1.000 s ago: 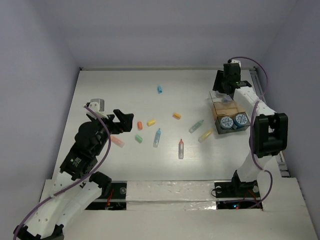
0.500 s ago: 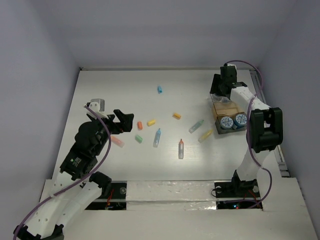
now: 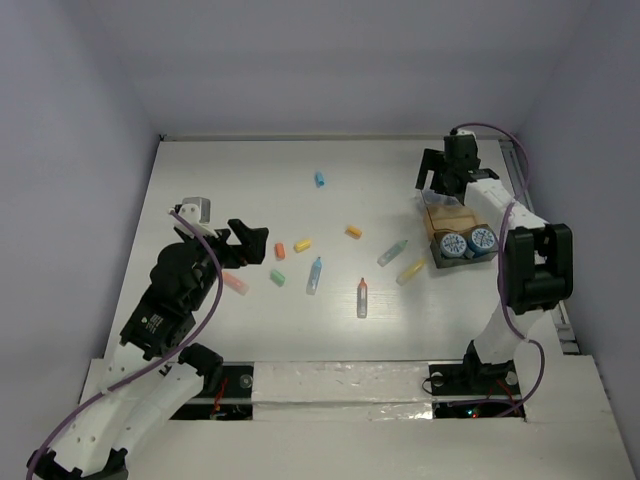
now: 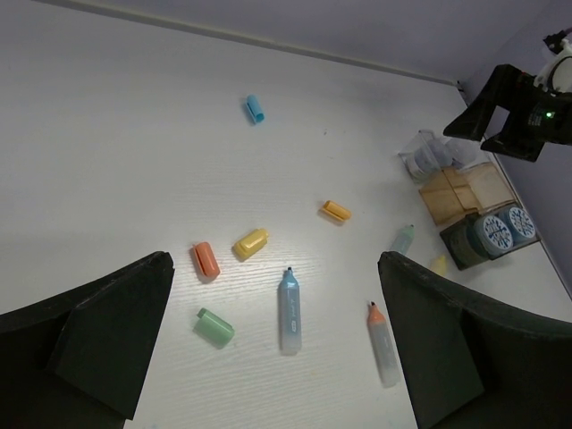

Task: Sort the stationery into containers
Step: Place the stationery in the storage box, then pick up the pen from the center of the board.

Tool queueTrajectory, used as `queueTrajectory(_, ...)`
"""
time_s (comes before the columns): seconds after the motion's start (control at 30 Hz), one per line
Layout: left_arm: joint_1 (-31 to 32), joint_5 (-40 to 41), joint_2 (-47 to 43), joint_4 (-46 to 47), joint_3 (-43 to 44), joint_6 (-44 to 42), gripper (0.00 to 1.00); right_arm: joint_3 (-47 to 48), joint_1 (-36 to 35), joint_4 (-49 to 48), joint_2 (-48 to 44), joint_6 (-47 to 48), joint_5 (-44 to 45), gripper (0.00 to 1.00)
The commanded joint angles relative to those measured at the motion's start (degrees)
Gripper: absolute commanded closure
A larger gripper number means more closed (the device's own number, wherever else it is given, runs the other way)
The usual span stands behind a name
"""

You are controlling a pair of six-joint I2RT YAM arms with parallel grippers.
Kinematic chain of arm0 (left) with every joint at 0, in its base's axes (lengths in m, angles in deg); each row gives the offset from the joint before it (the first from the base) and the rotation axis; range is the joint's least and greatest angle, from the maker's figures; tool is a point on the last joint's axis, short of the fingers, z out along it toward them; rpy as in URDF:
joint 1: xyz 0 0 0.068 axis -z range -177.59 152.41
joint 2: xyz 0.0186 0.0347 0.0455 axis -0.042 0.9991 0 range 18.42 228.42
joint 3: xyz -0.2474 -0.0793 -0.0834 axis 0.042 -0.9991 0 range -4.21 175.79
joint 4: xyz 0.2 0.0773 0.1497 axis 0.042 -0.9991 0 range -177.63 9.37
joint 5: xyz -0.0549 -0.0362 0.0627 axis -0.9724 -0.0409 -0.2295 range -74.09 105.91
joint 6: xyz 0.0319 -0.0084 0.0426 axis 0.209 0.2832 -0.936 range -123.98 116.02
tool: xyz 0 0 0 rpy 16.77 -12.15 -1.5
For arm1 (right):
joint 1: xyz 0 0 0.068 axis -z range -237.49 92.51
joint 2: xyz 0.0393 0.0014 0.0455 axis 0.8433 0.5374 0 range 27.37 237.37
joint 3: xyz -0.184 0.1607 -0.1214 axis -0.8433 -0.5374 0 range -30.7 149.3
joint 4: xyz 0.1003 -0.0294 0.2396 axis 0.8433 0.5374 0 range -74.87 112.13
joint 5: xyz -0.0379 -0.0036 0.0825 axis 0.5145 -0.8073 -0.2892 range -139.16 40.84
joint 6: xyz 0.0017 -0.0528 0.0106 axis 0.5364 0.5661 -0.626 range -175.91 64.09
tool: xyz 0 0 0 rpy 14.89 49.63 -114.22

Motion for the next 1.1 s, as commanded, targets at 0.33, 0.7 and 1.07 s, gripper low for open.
queueTrajectory(0.33,-0.98,-0.61,1.21,2.65,-0.07,-0.64,0.01,-8.79,-28.68,-2.02,-10.92,-3.09,-0.32,0.01)
queueTrajectory(0.7,-1.51,-2.01,1.48,2.64,-0.07,-1.43,0.01,-9.33,-50.32,0.7,-1.27,-15.56,3.81,0.29)
queueTrajectory(1.07,-1.51,-6.67,2.0,3.26,-0.6,-3.02,0.01,-4.42,-50.32,-2.11,7.89,-18.47,5.39,0.26)
